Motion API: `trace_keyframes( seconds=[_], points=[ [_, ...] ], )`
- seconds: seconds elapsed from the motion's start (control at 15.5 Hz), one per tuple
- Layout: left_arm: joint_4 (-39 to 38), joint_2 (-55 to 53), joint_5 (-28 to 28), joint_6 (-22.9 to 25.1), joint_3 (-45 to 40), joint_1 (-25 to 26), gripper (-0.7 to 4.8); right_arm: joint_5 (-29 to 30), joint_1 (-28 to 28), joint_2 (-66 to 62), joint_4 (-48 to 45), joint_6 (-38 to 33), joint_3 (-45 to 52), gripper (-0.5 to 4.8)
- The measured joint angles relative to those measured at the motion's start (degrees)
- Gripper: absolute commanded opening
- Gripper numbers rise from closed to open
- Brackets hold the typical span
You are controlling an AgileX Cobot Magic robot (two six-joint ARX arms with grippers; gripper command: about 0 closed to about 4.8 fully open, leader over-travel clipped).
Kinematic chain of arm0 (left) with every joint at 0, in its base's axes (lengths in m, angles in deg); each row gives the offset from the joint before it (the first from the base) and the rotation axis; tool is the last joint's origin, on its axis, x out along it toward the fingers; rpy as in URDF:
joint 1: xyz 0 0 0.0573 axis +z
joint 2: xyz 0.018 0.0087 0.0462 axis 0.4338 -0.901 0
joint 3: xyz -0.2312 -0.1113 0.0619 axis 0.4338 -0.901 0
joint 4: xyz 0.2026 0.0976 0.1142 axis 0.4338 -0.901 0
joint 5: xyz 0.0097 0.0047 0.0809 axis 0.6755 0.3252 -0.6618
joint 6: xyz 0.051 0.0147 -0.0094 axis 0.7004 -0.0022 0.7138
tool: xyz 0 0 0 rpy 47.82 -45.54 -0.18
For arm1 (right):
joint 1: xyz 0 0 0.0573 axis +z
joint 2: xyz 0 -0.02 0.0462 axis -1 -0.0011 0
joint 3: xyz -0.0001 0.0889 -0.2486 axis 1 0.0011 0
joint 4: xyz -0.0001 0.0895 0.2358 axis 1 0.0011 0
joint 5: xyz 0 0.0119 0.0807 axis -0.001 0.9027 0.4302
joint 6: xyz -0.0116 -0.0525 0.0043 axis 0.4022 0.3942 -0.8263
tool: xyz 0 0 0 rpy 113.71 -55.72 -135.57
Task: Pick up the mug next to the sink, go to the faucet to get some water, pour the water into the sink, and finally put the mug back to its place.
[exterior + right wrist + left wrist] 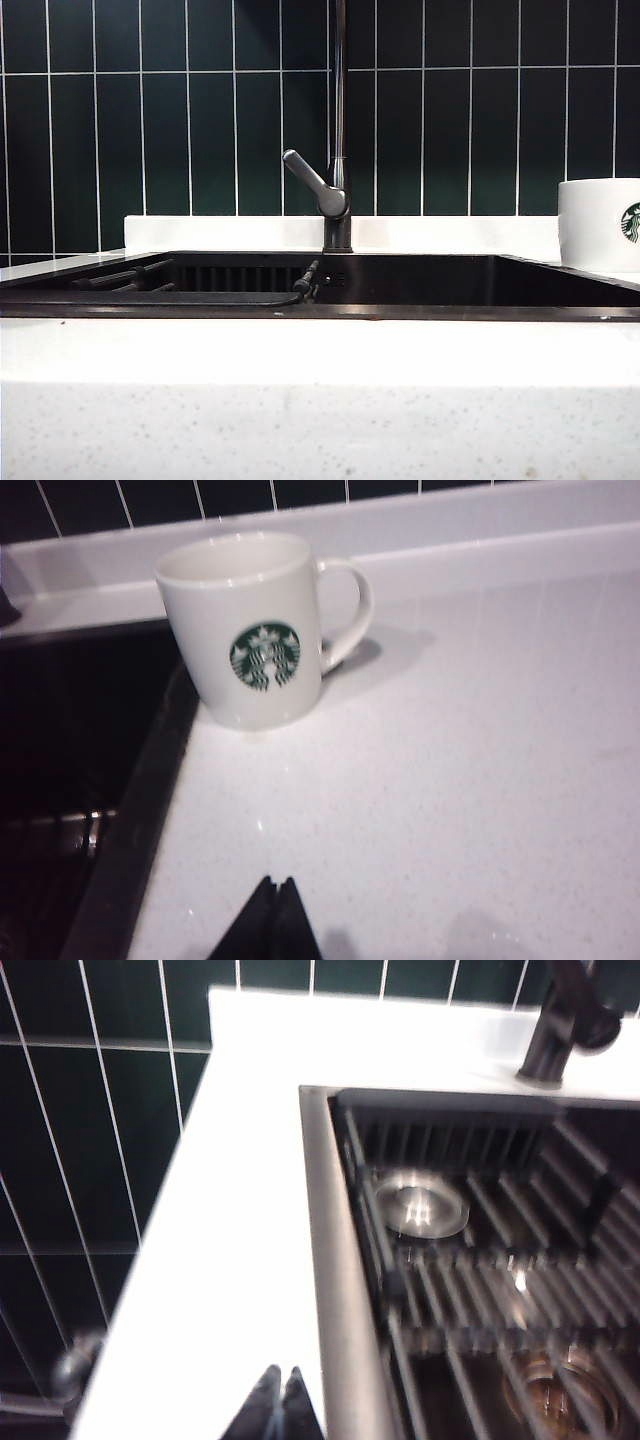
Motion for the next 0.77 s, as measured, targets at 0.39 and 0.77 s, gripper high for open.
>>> trace_keyframes(
  seconds=[0.39,0.77],
  points=[
    [-2.4,-0.1,0.0,0.0,-0.3,0.0,-0.05,0.0,0.0,0.0,-1.5,3.8,0.5,-0.06],
    [-3.0,-0.1,0.0,0.0,-0.3,0.0,-0.05,0.1,1.6,0.0,1.1,3.8,0.5,-0.05]
  ],
)
